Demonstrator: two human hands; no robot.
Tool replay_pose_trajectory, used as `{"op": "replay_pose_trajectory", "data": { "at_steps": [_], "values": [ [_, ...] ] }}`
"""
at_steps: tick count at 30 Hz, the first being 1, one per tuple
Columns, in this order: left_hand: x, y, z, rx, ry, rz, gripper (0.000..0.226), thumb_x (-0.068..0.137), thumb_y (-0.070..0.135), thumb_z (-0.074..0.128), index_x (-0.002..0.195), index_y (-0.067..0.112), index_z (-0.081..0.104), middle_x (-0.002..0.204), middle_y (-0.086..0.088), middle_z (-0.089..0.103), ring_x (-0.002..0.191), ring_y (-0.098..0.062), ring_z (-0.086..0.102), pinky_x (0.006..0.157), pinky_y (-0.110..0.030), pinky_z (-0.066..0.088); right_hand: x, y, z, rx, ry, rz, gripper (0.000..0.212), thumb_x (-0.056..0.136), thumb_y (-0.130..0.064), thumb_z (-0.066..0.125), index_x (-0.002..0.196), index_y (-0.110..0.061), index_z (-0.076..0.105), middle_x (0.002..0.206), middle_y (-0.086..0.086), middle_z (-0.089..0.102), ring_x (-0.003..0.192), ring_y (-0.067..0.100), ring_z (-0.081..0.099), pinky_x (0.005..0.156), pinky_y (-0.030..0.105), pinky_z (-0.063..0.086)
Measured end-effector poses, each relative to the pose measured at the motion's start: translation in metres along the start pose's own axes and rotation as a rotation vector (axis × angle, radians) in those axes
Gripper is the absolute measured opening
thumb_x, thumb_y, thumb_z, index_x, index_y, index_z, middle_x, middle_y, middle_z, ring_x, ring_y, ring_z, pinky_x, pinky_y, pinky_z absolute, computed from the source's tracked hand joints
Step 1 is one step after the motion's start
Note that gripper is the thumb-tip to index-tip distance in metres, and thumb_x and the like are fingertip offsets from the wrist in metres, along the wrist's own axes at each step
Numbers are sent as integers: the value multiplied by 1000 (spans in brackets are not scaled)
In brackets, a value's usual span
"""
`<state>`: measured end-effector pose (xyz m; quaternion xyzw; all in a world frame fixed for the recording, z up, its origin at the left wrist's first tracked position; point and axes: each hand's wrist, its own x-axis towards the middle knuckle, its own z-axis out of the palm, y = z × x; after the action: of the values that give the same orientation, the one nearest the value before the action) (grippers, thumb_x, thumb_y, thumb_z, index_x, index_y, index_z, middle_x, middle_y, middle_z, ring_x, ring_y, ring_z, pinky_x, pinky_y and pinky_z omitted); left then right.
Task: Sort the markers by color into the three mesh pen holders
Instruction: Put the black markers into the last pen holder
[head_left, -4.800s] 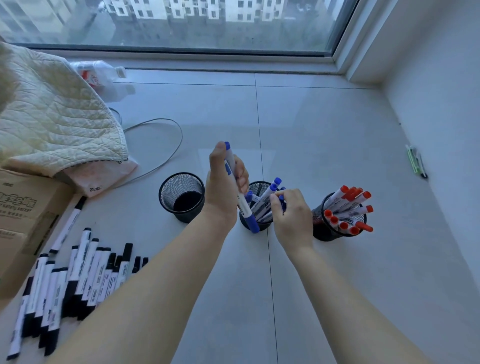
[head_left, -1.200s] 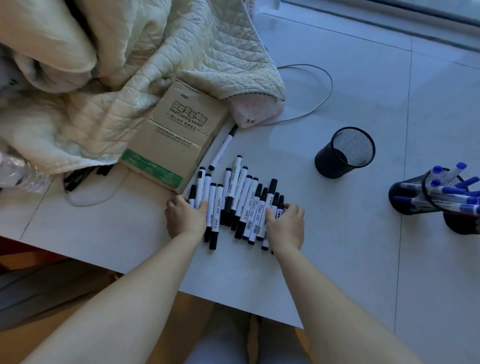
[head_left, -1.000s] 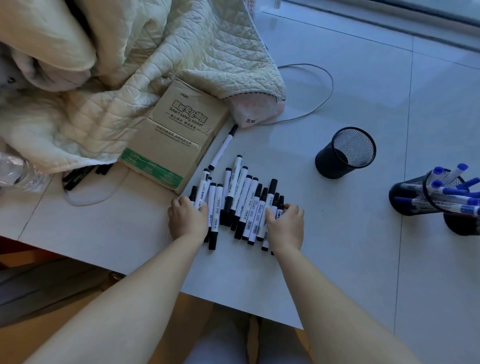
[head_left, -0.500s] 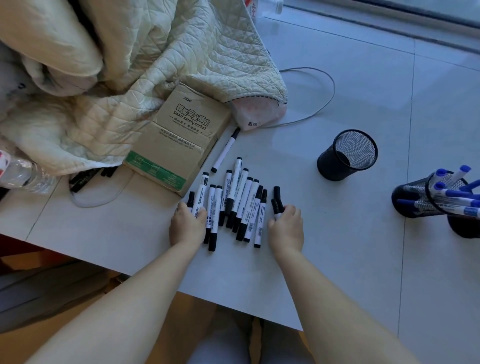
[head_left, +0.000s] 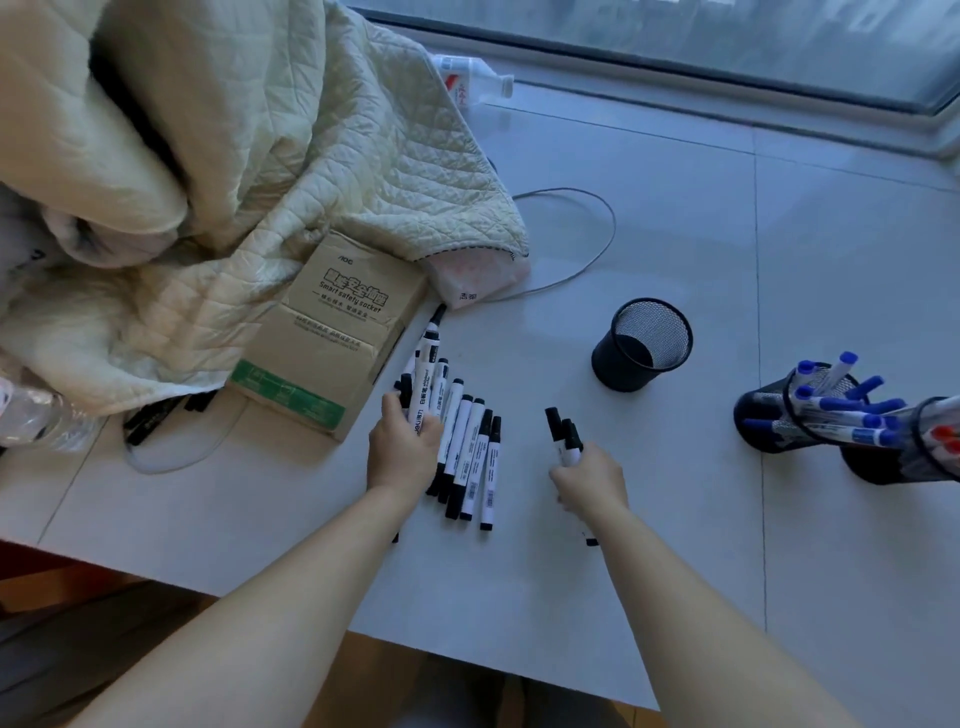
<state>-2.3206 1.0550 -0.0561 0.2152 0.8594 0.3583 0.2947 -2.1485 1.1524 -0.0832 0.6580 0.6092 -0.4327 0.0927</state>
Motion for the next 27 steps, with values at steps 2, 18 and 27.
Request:
{"op": "replay_pose_trajectory", "data": {
  "at_steps": [2, 18, 27],
  "values": [
    [2, 18, 9, -26, -61, 14, 18, 90, 18, 45, 99, 3, 43, 75, -8, 54, 63, -22, 55, 53, -32, 42, 0, -6, -16, -3, 21, -12, 8, 79, -16, 50, 75, -17, 43, 76, 3, 53, 70, 24, 54, 54, 28, 39],
    [35, 164, 95, -450, -186, 68, 6, 91, 17, 55, 87, 21, 57, 71, 7, 62, 58, 0, 55, 59, -15, 49, 46, -72, -179, 1094, 319, -301, 8, 83, -10, 60, 81, -5, 53, 55, 0, 57, 48, 9, 59, 50, 20, 49],
    [47, 189, 132, -648, -244, 42, 28, 86, 34, 62, 73, 11, 51, 50, 7, 51, 46, -10, 49, 56, -26, 44, 97, -55, -147, 921, 338, -205, 14, 80, -19, 63, 78, -6, 67, 72, 1, 64, 65, 14, 59, 63, 26, 45]
  ]
}}
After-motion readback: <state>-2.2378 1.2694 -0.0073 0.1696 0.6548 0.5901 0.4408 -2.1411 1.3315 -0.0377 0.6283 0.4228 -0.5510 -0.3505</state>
